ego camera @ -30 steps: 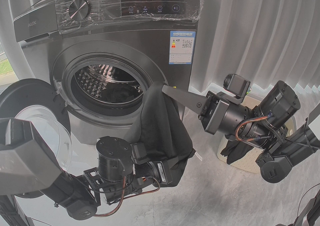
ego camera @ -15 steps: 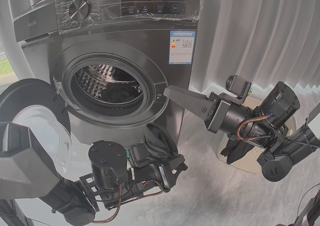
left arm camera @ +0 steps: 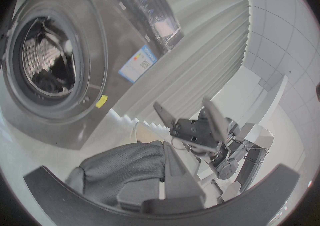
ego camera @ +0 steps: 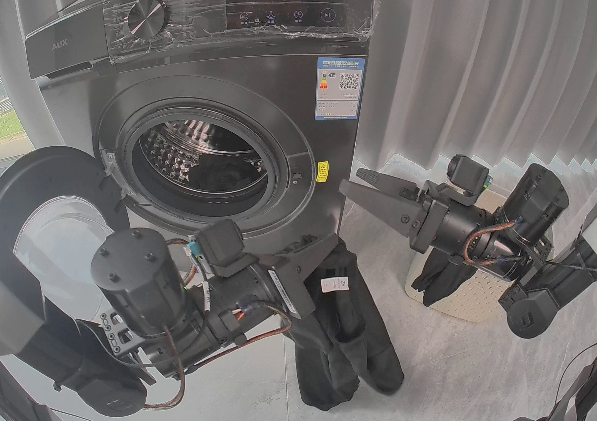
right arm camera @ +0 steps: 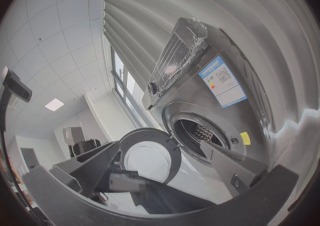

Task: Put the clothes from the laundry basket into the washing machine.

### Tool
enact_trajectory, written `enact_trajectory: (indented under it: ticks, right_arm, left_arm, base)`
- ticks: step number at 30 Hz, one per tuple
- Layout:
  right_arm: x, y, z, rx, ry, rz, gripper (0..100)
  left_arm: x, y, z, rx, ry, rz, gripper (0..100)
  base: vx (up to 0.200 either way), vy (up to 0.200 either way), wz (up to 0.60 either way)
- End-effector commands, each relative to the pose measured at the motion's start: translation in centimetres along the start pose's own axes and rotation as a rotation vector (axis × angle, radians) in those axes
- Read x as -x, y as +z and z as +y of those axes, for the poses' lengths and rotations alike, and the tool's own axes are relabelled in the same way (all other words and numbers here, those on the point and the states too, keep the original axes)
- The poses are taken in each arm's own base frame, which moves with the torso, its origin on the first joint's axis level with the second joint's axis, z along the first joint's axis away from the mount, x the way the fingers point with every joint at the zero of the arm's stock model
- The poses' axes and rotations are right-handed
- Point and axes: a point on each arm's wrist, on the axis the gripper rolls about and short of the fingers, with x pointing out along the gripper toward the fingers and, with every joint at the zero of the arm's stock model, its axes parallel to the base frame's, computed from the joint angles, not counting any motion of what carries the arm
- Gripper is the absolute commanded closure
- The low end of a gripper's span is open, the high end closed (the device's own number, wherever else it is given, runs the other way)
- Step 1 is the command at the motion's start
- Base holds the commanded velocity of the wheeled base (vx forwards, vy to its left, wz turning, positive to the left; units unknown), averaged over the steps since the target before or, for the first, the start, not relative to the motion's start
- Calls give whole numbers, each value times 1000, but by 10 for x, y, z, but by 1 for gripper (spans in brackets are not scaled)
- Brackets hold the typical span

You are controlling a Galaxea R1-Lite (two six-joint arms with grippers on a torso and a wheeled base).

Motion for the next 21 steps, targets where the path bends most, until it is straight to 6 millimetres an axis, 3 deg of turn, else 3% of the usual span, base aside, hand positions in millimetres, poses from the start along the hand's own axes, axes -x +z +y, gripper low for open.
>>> enact_trajectory:
  ticks: [1,9,14,18,21]
  right_arm:
    - [26,7,8,67,-54,-2,0]
    - [43,18,5,153,-127,-26,0]
    - [63,3,-14,171,-351,63,0]
    - [61,-10,-23,210,-519,88,0]
    - [53,-17,-20,208,-510,101,0]
  left_arm:
    - [15,20,-12,-83,-5,-100,100]
    - [25,33,-19,-215,-17,-164,100]
    - [32,44,-29,-246,-59,-205,100]
    - [41,43,-29,-310,-113,-175,100]
    - [42,39,-27,-314,-103,-159,100]
  base:
    - [0,0,0]
    - [0,0,0]
    - [0,0,0]
    - [0,0,0]
    - [0,0,0]
